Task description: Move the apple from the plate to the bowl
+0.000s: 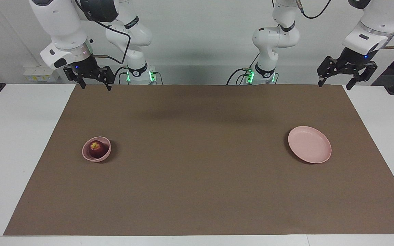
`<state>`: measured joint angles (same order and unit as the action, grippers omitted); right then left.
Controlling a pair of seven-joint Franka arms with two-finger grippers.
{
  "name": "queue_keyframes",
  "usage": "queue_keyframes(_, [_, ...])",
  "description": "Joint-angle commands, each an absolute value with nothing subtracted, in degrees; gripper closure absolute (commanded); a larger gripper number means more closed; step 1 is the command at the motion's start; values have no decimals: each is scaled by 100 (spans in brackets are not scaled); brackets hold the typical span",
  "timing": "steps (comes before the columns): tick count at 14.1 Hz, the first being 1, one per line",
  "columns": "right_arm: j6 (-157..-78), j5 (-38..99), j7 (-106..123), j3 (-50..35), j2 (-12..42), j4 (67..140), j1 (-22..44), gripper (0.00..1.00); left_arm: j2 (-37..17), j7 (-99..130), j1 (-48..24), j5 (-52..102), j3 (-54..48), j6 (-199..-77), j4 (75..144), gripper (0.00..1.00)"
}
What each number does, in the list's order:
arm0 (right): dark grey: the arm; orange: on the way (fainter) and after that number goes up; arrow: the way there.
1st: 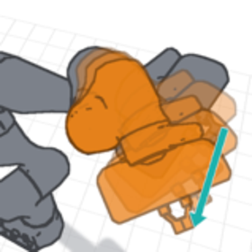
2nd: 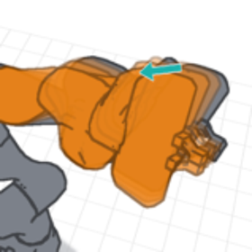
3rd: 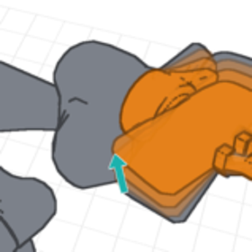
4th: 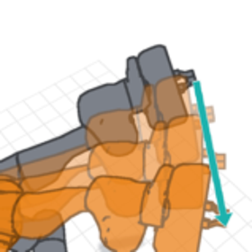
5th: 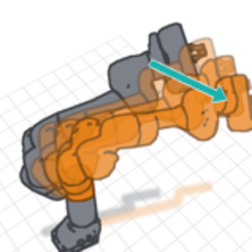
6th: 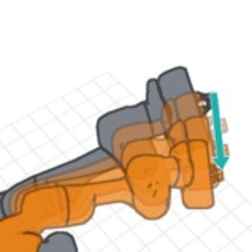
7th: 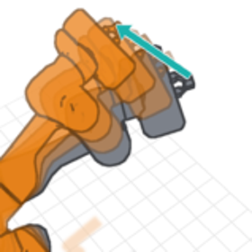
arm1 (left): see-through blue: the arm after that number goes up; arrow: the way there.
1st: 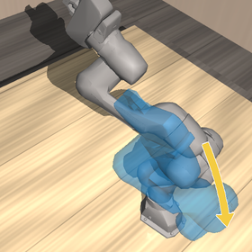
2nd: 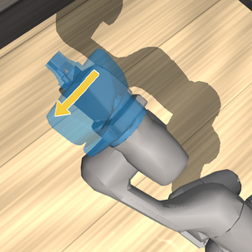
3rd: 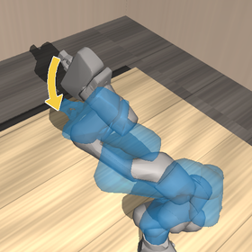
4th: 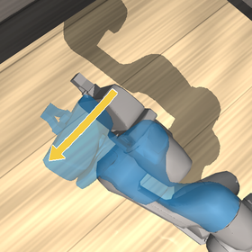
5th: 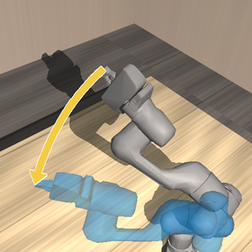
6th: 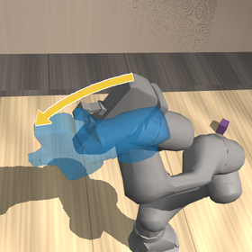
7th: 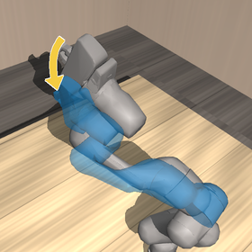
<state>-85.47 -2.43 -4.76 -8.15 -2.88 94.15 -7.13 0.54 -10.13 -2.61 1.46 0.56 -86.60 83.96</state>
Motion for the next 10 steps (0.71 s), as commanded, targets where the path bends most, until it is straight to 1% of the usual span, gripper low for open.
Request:
queue_keyframes(1, [-8411, -53, -281, -643, -325, 9369, -547, 0, 61, -1020, -264, 167, 53, -8543, 8297, 0])
queue_keyframes(3, [-8385, -61, -281, 49, -334, 9369, 138, 0, 62, -1011, -255, 167, 53, -8543, 8297, 0])
queue_keyframes(10, [-8394, -62, -308, 123, -281, 9282, 202, 0, 62, -1011, -281, 149, 44, -8508, 8297, 0])
